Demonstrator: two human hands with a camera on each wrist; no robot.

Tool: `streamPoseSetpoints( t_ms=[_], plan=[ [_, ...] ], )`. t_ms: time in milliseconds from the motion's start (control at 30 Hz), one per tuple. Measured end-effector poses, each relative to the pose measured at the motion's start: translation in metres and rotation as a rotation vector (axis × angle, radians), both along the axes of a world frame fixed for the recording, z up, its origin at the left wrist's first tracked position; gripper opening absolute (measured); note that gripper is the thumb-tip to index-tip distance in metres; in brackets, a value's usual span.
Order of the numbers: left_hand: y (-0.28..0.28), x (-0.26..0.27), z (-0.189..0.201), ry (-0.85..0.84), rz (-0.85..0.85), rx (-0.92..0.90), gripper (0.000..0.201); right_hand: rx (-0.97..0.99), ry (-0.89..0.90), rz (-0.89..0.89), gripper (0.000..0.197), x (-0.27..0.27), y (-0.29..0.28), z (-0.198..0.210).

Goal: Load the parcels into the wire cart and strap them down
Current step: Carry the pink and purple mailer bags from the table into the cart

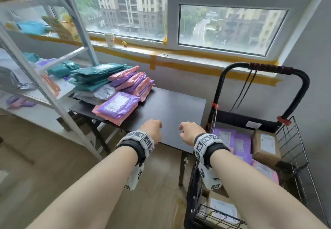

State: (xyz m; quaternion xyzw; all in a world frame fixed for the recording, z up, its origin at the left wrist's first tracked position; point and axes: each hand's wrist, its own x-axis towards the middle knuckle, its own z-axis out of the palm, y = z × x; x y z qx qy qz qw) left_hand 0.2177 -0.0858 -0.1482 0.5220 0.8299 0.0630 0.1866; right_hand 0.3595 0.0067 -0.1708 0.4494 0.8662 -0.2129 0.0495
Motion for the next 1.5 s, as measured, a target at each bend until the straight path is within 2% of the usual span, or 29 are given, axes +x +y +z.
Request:
streamPoseSetpoints(
  t_ms=[200,367,567,700,833,967,1033,1200,1333,1400,1500],
  plan=[
    [-0.02,-0.095,0.006,-0.005,0.14,0.009,0.038,0.053,-0.049,0.123,0.036,-0.095,-0.006,0.006],
    [-0.004,-0.179,-0.004,0.018,0.194,0.043,0.036,0.057,-0.042,0.169,0.036,-0.183,0.021,0.002],
    [0.035,-0.278,-0.015,-0.013,0.198,-0.016,0.036,0.0,0.018,0.127,0.032,-0.281,0.074,-0.008],
    [0.053,-0.331,-0.032,-0.066,0.193,-0.042,0.036,-0.078,0.014,0.09,0.037,-0.328,0.095,-0.031],
    [0.06,-0.37,-0.062,-0.149,0.203,-0.094,0.037,-0.17,-0.032,0.022,0.042,-0.347,0.096,-0.061],
    [0.076,-0.398,-0.09,-0.249,0.201,-0.119,0.038,-0.28,0.045,-0.219,0.057,-0.353,0.093,-0.086],
    [0.084,-0.405,-0.101,-0.314,0.227,-0.123,0.04,-0.374,0.105,-0.369,0.064,-0.355,0.087,-0.098],
    [0.103,-0.412,-0.12,-0.423,0.243,-0.119,0.042,-0.598,0.389,-0.698,0.056,-0.363,0.072,-0.125],
    [0.114,-0.416,-0.129,-0.502,0.236,-0.12,0.042,-0.602,0.527,-0.809,0.05,-0.366,0.066,-0.125],
    [0.115,-0.416,-0.134,-0.608,0.255,-0.11,0.042,-0.563,0.564,-0.834,0.052,-0.364,0.06,-0.121],
    [0.112,-0.407,-0.132,-0.796,0.261,-0.122,0.028,-0.508,0.639,-0.874,0.055,-0.358,0.05,-0.115]
  ],
)
